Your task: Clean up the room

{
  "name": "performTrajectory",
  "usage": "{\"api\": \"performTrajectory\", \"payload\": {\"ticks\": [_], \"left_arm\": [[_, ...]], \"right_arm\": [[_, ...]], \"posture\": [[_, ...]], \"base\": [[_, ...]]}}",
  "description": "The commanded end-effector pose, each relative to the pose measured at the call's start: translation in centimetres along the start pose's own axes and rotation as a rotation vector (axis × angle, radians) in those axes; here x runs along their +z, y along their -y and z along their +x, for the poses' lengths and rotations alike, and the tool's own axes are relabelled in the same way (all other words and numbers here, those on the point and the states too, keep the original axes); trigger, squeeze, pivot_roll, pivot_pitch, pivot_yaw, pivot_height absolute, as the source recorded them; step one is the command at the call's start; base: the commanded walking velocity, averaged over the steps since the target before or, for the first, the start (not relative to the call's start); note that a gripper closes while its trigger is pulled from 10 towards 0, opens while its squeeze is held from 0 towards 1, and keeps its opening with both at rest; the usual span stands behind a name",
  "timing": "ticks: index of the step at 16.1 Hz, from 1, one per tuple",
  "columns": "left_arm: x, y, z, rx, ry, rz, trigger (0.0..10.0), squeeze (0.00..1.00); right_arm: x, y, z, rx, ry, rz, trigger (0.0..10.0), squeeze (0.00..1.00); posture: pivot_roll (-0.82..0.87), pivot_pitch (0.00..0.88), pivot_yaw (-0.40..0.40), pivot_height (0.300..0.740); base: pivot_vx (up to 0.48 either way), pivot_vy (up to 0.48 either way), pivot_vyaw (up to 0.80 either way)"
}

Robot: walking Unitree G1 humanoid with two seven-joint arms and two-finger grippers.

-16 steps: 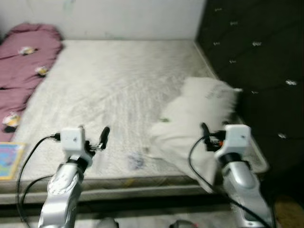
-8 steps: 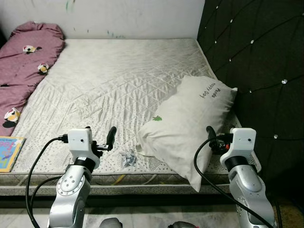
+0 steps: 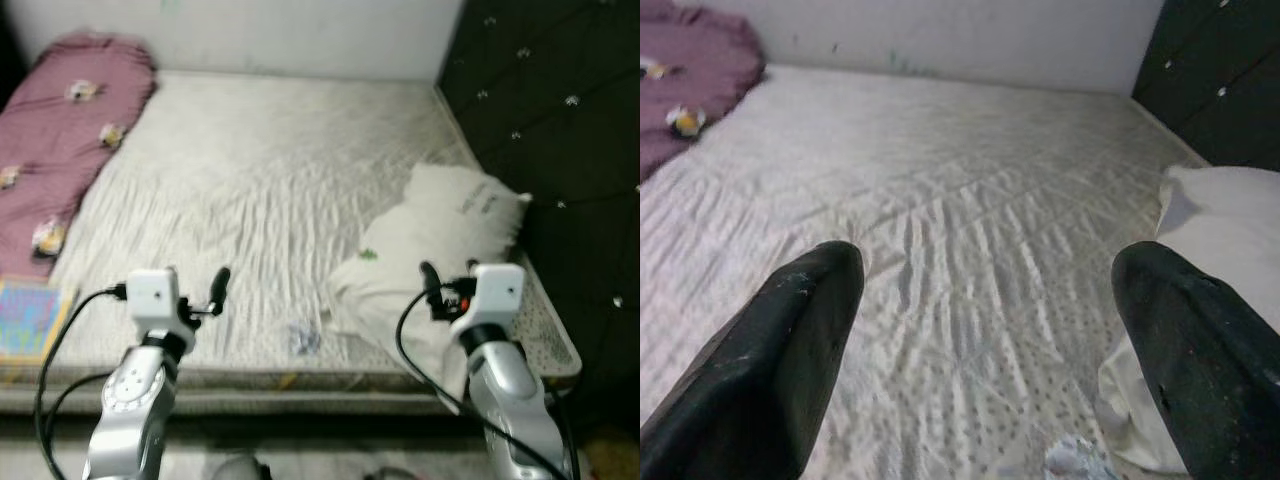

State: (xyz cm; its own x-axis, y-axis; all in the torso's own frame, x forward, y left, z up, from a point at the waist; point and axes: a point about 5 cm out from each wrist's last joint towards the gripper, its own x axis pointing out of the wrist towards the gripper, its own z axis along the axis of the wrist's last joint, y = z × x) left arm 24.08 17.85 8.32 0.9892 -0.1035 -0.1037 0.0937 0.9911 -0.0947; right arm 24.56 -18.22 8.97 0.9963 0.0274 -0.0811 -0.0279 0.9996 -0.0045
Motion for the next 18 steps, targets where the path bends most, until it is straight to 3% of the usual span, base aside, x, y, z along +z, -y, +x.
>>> {"api": "performTrajectory", "payload": {"ticks": [1, 18], "left_arm": [[-0.01, 0.55, 0.07, -0.018, 0.005, -0.010, 10.0, 0.00], [0.21, 0.99, -0.03, -0.085, 0.017, -0.031, 10.0, 0.00]], "right_arm": [[0.11, 0.75, -0.17, -0.027, -0.002, -0.004, 10.0, 0.00], [0.39, 0.92, 0.08, -0.032, 0.003, 0.007, 10.0, 0.00]], "posture": [[-0.04, 0.025, -0.028, 0.740], [-0.05, 0.029, -0.021, 0.740]], "base": [[0.000, 0.000, 0.00], [0.000, 0.000, 0.00]]}}
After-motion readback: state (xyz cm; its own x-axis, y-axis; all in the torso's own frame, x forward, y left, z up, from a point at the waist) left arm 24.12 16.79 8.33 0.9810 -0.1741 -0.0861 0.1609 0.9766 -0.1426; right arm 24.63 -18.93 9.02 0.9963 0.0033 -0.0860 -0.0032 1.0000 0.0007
